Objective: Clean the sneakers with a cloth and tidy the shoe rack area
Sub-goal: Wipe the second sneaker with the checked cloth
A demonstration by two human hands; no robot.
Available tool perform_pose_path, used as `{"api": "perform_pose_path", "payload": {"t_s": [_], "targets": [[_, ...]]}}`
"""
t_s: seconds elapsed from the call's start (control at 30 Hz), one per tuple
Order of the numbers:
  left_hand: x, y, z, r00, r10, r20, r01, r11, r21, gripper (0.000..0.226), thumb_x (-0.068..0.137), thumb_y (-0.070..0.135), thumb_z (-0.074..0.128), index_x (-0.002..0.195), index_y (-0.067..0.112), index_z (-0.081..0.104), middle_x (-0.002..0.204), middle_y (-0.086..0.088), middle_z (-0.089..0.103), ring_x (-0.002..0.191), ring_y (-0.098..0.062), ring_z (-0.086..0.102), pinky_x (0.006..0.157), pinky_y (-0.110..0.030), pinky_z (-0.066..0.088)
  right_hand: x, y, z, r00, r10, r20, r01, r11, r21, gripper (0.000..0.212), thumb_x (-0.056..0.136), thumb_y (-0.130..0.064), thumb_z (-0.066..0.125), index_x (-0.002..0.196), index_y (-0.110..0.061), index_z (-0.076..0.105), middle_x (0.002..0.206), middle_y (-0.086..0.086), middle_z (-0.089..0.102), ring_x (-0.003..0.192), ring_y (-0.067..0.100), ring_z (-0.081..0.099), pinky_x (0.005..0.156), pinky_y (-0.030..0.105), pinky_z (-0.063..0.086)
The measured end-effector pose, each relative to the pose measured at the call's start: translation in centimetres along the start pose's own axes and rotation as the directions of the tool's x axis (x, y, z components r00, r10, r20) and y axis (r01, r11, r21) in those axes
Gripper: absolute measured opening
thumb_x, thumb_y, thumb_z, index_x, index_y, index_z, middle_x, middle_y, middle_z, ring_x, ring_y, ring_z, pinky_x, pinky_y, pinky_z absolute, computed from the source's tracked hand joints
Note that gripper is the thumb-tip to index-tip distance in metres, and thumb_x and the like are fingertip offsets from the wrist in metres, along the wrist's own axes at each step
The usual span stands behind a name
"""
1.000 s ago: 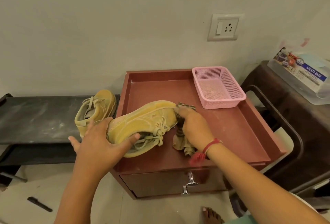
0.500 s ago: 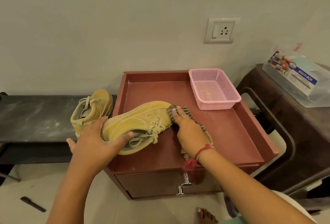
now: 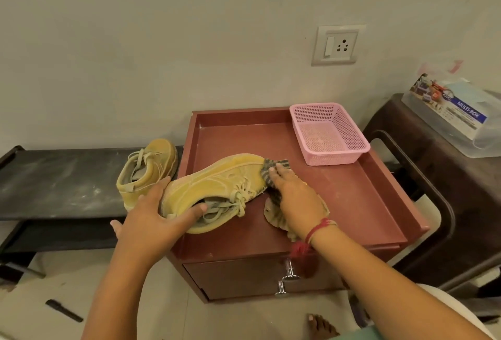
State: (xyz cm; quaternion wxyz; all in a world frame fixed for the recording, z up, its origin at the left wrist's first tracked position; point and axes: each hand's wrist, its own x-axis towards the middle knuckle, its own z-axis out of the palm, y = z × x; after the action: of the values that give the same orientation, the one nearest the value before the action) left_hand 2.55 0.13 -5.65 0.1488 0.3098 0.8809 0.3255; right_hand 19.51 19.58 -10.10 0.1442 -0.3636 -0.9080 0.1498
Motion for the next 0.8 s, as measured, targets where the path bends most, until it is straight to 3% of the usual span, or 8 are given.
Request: {"api": "perform_pose_path", "payload": {"t_s": [0.07, 0.17, 0.27, 0.4, 0.5, 0.63, 0.73, 0.8], "targets": [[0.1, 0.0, -0.1, 1.000, -0.001, 0.007, 0.001, 1.000, -0.005, 0.117, 0.038, 0.094, 0.046, 0.142, 0.041, 0.034, 0.142, 0.001, 0.047, 0.133, -0.030, 0.040, 0.112, -0.064, 0.013, -0.1, -0.4, -0.4, 0.990, 0.067, -0.127, -0.041, 0.979, 0.198, 0.060, 0.085, 0.007, 0.037, 0.141, -0.014, 0.037, 0.150, 0.001, 0.029, 0.138, 0.018, 0.027, 0.110, 0.019, 0.015], [0.5, -0.6, 0.0, 1.000, -0.003, 0.030, 0.004, 0.999, -0.053, 0.118, 0.037, 0.097, 0.049, 0.141, 0.043, 0.033, 0.141, 0.002, 0.048, 0.131, -0.029, 0.043, 0.109, -0.063, 0.026, -1.0, -2.0, 0.4, 0.985, -0.123, -0.123, 0.157, 0.933, 0.324, 0.065, 0.082, 0.014, 0.037, 0.139, -0.016, 0.041, 0.145, -0.007, 0.034, 0.136, 0.007, 0.027, 0.111, 0.014, 0.013], [0.6, -0.8, 0.1, 0.999, 0.018, 0.048, -0.016, 0.999, -0.048, 0.115, 0.039, 0.094, 0.053, 0.140, 0.044, 0.034, 0.139, 0.005, 0.048, 0.127, -0.028, 0.045, 0.107, -0.063, 0.030, -1.3, -1.5, 2.0, 0.957, -0.291, 0.014, 0.287, 0.950, 0.125, 0.071, 0.077, 0.017, 0.033, 0.141, -0.014, 0.037, 0.149, 0.002, 0.033, 0.139, 0.020, 0.027, 0.114, 0.024, 0.017], [0.8, -0.7, 0.1, 0.999, -0.007, 0.033, 0.009, 0.998, -0.069, 0.112, 0.040, 0.090, 0.054, 0.140, 0.043, 0.036, 0.140, 0.004, 0.049, 0.127, -0.029, 0.045, 0.107, -0.062, 0.029, 0.7, 0.4, 1.2, 0.949, -0.311, -0.051, 0.291, 0.927, -0.238, 0.058, 0.079, -0.004, 0.022, 0.122, -0.011, 0.060, 0.130, 0.009, 0.057, 0.118, 0.034, 0.054, 0.097, 0.043, 0.045], [0.7, -0.7, 0.2, 0.999, -0.021, 0.024, 0.024, 0.995, -0.100, 0.114, 0.040, 0.093, 0.051, 0.141, 0.043, 0.036, 0.141, 0.004, 0.048, 0.130, -0.030, 0.043, 0.109, -0.062, 0.026, 1.1, 1.6, 0.4, 0.985, -0.159, -0.070, 0.151, 0.983, -0.105, 0.055, 0.086, 0.003, 0.028, 0.134, -0.015, 0.048, 0.147, 0.007, 0.036, 0.135, 0.028, 0.033, 0.112, 0.033, 0.023], [0.7, -0.7, 0.2, 0.998, -0.034, 0.049, 0.040, 0.992, -0.119, 0.115, 0.039, 0.095, 0.050, 0.142, 0.046, 0.031, 0.143, 0.005, 0.046, 0.132, -0.030, 0.041, 0.111, -0.062, 0.023, -0.4, 0.0, 1.0, 0.988, -0.083, -0.131, 0.119, 0.946, 0.301, 0.063, 0.081, 0.011, 0.037, 0.134, -0.021, 0.048, 0.146, -0.001, 0.037, 0.135, 0.012, 0.032, 0.113, 0.023, 0.021], [0.9, -1.0, 0.1, 0.996, -0.019, 0.092, 0.032, 0.989, -0.142, 0.107, 0.036, 0.099, 0.051, 0.133, 0.058, 0.028, 0.138, 0.008, 0.048, 0.127, -0.029, 0.045, 0.107, -0.063, 0.029, -0.8, -0.3, 1.8, 0.969, -0.246, 0.029, 0.234, 0.948, 0.217, 0.075, 0.079, 0.016, 0.035, 0.140, -0.027, 0.038, 0.152, -0.009, 0.025, 0.140, 0.008, 0.018, 0.110, 0.014, 0.012], [1.0, -1.3, 0.1, 0.993, -0.001, 0.114, 0.018, 0.989, -0.149, 0.106, 0.034, 0.098, 0.053, 0.130, 0.061, 0.026, 0.136, 0.010, 0.047, 0.126, -0.028, 0.046, 0.106, -0.063, 0.030, 0.2, 1.5, 1.4, 0.978, -0.203, 0.057, 0.199, 0.978, 0.068, 0.077, 0.079, 0.016, 0.036, 0.142, -0.028, 0.034, 0.154, -0.009, 0.016, 0.141, 0.011, 0.015, 0.110, 0.017, 0.012]]}}
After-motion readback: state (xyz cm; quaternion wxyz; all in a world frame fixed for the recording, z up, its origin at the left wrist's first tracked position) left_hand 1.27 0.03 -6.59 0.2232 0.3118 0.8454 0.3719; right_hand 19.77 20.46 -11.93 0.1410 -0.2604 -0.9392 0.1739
